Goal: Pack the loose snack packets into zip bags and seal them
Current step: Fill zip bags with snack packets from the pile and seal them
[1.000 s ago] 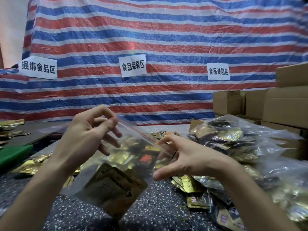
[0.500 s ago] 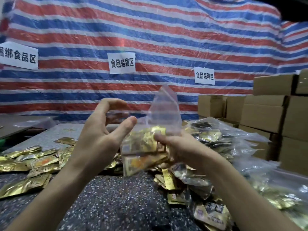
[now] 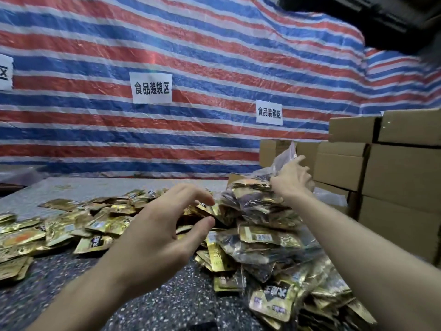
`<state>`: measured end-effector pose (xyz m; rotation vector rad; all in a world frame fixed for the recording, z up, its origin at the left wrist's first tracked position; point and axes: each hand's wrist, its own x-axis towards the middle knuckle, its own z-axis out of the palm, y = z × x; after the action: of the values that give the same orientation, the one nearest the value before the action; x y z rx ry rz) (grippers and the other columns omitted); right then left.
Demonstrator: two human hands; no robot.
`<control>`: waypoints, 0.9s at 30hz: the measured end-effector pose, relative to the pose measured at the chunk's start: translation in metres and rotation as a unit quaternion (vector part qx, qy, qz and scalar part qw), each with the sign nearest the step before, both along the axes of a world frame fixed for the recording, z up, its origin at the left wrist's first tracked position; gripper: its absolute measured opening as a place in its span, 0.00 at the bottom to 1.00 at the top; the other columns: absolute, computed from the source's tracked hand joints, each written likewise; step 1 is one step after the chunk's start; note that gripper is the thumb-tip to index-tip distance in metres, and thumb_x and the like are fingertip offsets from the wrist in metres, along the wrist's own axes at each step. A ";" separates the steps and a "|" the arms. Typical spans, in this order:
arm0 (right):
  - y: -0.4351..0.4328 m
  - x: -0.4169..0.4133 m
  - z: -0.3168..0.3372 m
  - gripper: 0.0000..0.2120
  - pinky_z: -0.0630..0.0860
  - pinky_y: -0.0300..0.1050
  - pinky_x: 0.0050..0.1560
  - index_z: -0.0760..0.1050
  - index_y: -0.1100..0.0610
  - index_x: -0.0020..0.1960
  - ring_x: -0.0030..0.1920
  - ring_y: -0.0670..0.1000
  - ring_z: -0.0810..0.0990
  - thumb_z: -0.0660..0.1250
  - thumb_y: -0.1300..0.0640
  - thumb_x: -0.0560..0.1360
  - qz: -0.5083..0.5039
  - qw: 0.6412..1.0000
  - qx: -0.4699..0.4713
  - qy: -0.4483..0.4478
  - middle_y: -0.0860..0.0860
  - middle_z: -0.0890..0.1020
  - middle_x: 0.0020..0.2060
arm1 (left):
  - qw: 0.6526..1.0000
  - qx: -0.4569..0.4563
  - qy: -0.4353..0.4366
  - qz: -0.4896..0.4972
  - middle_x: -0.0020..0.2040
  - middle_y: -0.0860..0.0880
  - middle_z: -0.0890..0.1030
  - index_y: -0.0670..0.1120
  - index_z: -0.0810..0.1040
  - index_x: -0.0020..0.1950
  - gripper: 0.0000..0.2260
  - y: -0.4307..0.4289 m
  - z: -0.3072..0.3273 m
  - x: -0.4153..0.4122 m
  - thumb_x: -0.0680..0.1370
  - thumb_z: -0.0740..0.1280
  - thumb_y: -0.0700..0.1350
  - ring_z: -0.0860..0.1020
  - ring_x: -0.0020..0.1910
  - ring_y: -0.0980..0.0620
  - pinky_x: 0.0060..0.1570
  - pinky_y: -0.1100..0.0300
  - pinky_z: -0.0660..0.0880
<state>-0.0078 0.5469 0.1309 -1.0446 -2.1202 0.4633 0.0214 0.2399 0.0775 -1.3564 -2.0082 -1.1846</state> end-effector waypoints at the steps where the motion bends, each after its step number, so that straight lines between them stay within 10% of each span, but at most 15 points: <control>1: 0.001 0.002 0.004 0.47 0.73 0.57 0.59 0.45 0.63 0.80 0.65 0.66 0.75 0.74 0.55 0.74 -0.015 1.000 0.011 -0.011 0.67 0.69 0.70 | 1.000 -0.003 0.004 0.002 0.58 0.72 0.74 0.63 0.74 0.55 0.15 0.000 0.000 0.000 0.72 0.58 0.66 0.73 0.59 0.70 0.53 0.69 0.71; 8: -0.021 0.017 0.014 0.40 0.71 0.54 0.54 0.52 0.62 0.77 0.62 0.65 0.76 0.71 0.51 0.76 -0.009 0.999 0.046 -0.023 0.65 0.69 0.67 | 1.000 -0.017 0.018 0.018 0.57 0.72 0.73 0.63 0.74 0.53 0.14 -0.002 0.001 -0.003 0.72 0.58 0.66 0.72 0.58 0.71 0.51 0.70 0.70; 14: -0.118 0.022 -0.019 0.30 0.67 0.43 0.35 0.63 0.55 0.67 0.40 0.55 0.74 0.69 0.40 0.74 0.122 0.968 0.199 0.090 0.56 0.69 0.59 | 0.997 -0.022 0.033 0.070 0.49 0.70 0.75 0.61 0.74 0.53 0.07 -0.006 0.005 -0.006 0.77 0.61 0.58 0.73 0.55 0.70 0.51 0.67 0.72; 19: -0.197 0.006 -0.090 0.14 0.71 0.48 0.40 0.70 0.51 0.60 0.41 0.49 0.71 0.67 0.49 0.77 0.374 0.912 0.107 0.129 0.49 0.72 0.52 | 0.988 0.040 0.005 0.148 0.40 0.56 0.81 0.50 0.80 0.46 0.02 -0.017 0.003 -0.018 0.78 0.70 0.47 0.80 0.40 0.58 0.42 0.54 0.78; 27: -0.207 0.005 -0.177 0.05 0.66 0.31 0.30 0.76 0.48 0.46 0.32 0.37 0.76 0.72 0.55 0.75 0.455 0.884 0.079 0.073 0.40 0.74 0.47 | 0.960 -0.043 -0.057 0.272 0.35 0.59 0.78 0.52 0.78 0.41 0.08 -0.092 -0.065 -0.028 0.80 0.67 0.51 0.76 0.35 0.61 0.35 0.59 0.76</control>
<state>-0.0023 0.3397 -0.0462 0.1499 -2.3539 0.7500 -0.0065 0.1476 0.0126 -0.6985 -2.3262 -0.9402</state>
